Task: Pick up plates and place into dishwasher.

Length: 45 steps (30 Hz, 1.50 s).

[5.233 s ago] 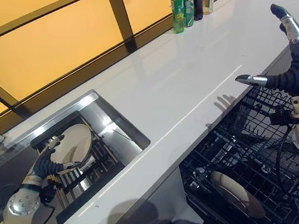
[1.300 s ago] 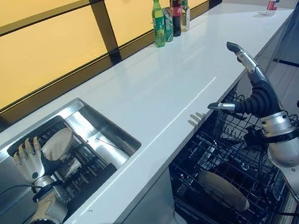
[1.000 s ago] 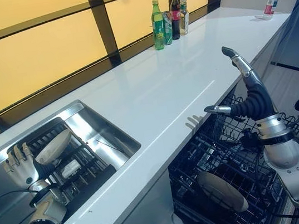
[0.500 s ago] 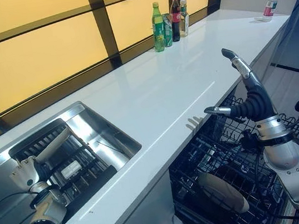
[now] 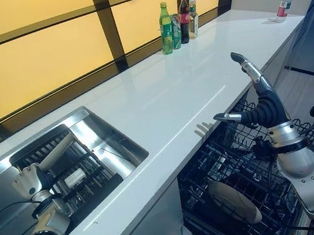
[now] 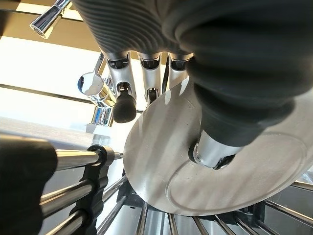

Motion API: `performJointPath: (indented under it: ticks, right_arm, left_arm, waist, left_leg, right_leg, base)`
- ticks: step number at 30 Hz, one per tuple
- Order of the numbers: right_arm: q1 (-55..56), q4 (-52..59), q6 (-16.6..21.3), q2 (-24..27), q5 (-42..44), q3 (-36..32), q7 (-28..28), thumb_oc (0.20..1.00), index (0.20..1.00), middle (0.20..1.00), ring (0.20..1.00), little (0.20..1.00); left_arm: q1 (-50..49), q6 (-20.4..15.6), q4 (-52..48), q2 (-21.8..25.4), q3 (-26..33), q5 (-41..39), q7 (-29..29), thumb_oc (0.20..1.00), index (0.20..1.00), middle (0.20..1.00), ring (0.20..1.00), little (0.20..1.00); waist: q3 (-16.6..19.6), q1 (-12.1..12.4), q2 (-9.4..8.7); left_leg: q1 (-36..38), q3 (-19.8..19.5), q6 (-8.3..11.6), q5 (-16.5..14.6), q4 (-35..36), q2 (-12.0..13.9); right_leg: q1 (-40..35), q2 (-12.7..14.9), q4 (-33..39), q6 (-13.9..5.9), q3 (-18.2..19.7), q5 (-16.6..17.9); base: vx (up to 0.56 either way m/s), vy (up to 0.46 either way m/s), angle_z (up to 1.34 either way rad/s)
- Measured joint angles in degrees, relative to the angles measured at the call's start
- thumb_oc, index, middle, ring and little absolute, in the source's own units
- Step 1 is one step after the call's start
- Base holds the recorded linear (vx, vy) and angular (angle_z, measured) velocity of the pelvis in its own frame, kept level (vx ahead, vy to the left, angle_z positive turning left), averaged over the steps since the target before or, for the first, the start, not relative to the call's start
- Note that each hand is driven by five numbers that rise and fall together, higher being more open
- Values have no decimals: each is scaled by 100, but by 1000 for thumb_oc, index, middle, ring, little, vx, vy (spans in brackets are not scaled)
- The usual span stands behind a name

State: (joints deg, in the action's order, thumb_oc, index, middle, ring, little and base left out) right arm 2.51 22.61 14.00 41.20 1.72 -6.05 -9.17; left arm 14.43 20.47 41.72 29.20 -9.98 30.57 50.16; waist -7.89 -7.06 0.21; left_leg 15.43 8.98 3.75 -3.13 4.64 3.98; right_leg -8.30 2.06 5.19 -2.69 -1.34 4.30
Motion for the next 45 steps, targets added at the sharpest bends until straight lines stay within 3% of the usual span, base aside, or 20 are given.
performJointPath:
  ticks: [18, 31, 40, 45]
  right_arm:
    - [-3, 1, 0, -6, 16, -32, 74, 1000, 1000, 1000, 1000, 1000]
    - [-8, 4, 0, -4, 27, -271, 119, 1000, 1000, 1000, 1000, 1000]
    - [-11, 82, 33, -4, 67, -273, 114, 1000, 1000, 1000, 1000, 1000]
    - [-99, 453, 156, 10, 63, -286, 125, 1000, 1000, 1000, 1000, 1000]
  left_arm:
    - [-330, -452, -262, -5, 290, -3, 573, 200, 200, 200, 200, 200]
    - [-768, -1229, -1171, -109, 967, -4, 991, 200, 200, 200, 200, 200]
    - [-1095, -1885, -1882, -117, 1169, -30, 992, 200, 200, 200, 200, 200]
    - [-1327, -2383, -2597, -156, 1164, 10, 780, 200, 200, 200, 200, 200]
  waist:
    - [81, -9, 164]
    - [103, 16, 202]
    - [106, 49, 207]
    - [119, 198, 177]
  left_leg:
    - [-26, -77, -10, 6, 39, -4]
    - [-118, -309, -9, 6, 39, 6]
    - [-131, -341, -9, 6, 40, 4]
    - [-170, -405, -9, 7, 39, 4]
  right_leg:
    - [46, 14, 2, 10, -26, -14]
    - [84, 12, 3, 17, -110, -42]
    - [82, 12, 3, 16, -133, -45]
    - [95, 12, 3, 19, -180, -49]
  base:
    - [-21, 28, 0]
    - [-18, 15, 4]
    - [-32, 7, 1]
    - [-55, -1, 6]
